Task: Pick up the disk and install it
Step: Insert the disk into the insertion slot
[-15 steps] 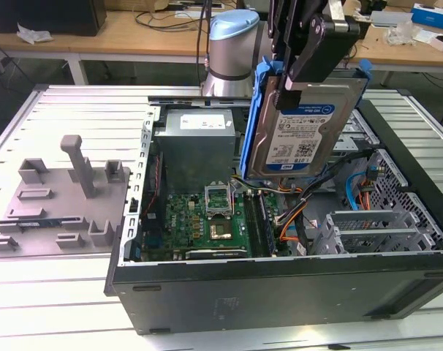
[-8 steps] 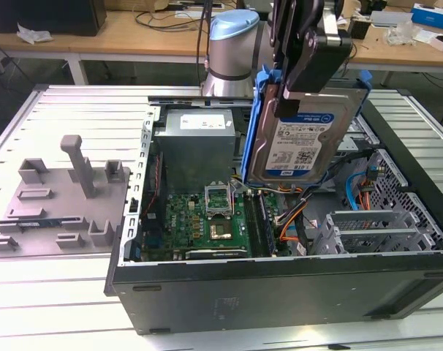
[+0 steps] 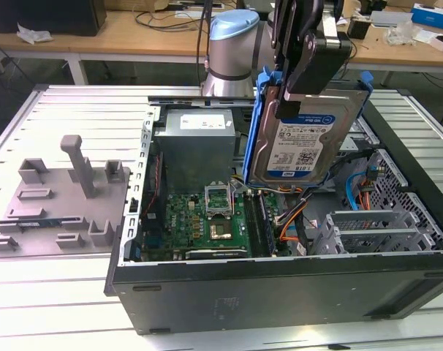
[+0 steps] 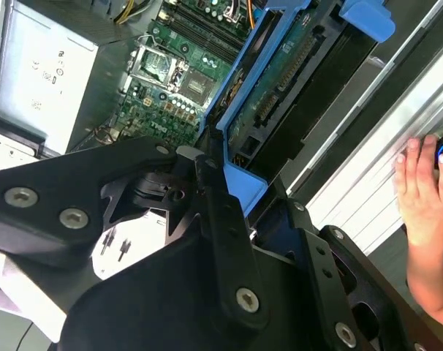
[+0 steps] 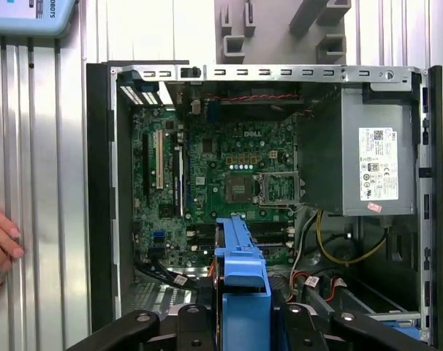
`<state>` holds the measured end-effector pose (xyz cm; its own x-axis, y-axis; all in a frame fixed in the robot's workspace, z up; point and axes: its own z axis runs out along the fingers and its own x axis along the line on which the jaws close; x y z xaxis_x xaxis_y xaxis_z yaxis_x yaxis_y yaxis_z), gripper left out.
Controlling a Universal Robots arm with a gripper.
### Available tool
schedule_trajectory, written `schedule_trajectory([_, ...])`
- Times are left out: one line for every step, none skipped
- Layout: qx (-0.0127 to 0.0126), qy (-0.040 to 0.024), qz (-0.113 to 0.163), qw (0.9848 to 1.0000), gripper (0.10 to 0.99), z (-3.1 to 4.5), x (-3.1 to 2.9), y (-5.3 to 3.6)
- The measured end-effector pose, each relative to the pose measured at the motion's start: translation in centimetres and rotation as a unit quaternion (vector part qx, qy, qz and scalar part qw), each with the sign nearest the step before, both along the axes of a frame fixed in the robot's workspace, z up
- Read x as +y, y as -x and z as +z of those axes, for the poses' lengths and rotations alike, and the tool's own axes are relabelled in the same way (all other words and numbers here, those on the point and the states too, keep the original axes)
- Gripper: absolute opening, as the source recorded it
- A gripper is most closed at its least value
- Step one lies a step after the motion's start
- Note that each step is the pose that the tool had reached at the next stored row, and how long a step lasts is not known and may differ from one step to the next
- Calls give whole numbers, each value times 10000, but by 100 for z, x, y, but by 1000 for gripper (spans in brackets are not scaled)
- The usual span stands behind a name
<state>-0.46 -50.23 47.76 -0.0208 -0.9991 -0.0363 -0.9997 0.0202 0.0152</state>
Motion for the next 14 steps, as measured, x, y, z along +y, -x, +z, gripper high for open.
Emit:
schedule_trajectory([0, 0, 0, 10000, 369, 0, 0, 0])
schedule_trajectory([0, -1, 0, 10000, 369, -1, -1, 0])
schedule_trajectory([0, -2, -1, 10000, 369, -2, -4, -1])
schedule_trajectory([0, -2, -1, 10000, 369, -2, -8, -6])
schedule_trajectory([0, 0, 0, 10000, 369, 0, -28, -43])
schedule_trajectory([0, 0, 0, 10000, 369, 0, -49, -77])
schedule_trajectory([0, -1, 0, 10000, 369, 0, -63, -100])
schedule_trajectory([0, 0, 0, 10000, 369, 0, -81, -122])
schedule_trajectory([0, 0, 0, 10000, 369, 0, -98, -140])
schedule_trajectory([0, 0, 0, 10000, 369, -1, -126, -166])
schedule_trajectory([0, 0, 0, 10000, 369, 0, -148, -186])
schedule_trajectory([0, 0, 0, 10000, 369, 0, -168, -206])
schedule_trajectory([0, 0, 0, 10000, 369, 0, -190, -230])
schedule_trajectory([0, -1, 0, 10000, 369, -1, -215, -258])
